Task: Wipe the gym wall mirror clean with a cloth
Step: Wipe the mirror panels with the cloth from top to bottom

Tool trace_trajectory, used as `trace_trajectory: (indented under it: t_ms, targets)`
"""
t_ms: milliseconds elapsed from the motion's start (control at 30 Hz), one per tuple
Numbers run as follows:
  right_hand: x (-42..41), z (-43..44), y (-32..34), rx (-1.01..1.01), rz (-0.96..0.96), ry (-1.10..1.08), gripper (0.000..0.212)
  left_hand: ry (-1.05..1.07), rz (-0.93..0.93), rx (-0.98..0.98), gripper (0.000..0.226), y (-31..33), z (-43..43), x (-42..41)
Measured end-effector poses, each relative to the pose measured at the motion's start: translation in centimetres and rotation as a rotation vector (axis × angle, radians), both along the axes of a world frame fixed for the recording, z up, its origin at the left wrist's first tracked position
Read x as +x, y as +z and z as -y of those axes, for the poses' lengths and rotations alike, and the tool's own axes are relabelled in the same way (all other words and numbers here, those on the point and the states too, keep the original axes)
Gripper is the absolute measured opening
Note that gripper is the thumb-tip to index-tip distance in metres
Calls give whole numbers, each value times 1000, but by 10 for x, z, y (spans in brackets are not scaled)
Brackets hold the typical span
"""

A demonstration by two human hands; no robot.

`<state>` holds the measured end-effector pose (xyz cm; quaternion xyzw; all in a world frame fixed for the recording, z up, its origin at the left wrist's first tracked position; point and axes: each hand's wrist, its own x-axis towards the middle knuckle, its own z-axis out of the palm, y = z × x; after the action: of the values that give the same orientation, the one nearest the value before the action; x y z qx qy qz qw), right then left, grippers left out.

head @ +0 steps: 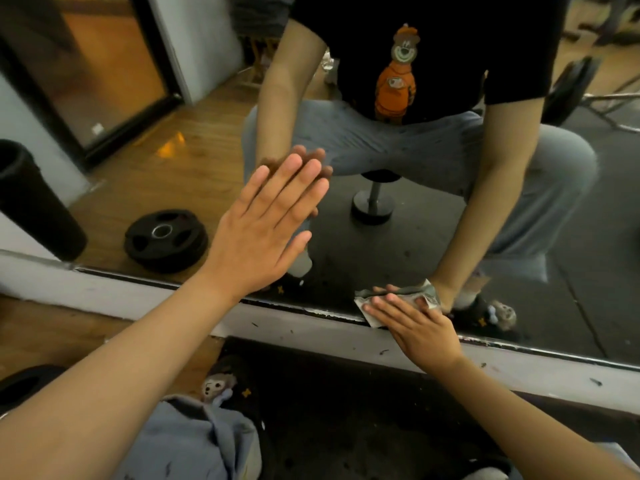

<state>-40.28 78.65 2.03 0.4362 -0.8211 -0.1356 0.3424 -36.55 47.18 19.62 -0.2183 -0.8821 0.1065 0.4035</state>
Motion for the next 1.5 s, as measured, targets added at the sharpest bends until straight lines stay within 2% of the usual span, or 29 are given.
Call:
trace_trajectory:
  t_ms: [233,467,733,833,933,1000,1133,1233,1333,1433,1500]
  targets:
    - [0,79,9,66,27,27,69,260,-27,211,76,7,75,25]
    - [1,144,17,125,-16,6,74,438,75,345,78,-18,148,42]
    - [18,288,40,335,-6,-46,88,316,212,406,69,-16,182,48]
    - [25,346,49,378,44,-13,81,288,241,392,65,-10,191,54]
    - [32,379,61,487,247,-21,64,252,254,403,65,-8,195,56]
    - [31,381,64,488,259,12,62,255,246,394,65,-9,194,55]
    - [26,364,70,505,152,21,66,309,227,349,69,-13,194,53]
    - [18,338,76,387,17,41,71,356,195,325,69,-15,190,50]
    - [13,303,85,362,-68,28,74,391,149,328,68,-17,180,47]
    - [5,260,93,286,-133,8,79,419,88,372,69,-17,162,46]
    - [-1,225,94,224,-130,10,76,385,36,331,68,-15,144,43]
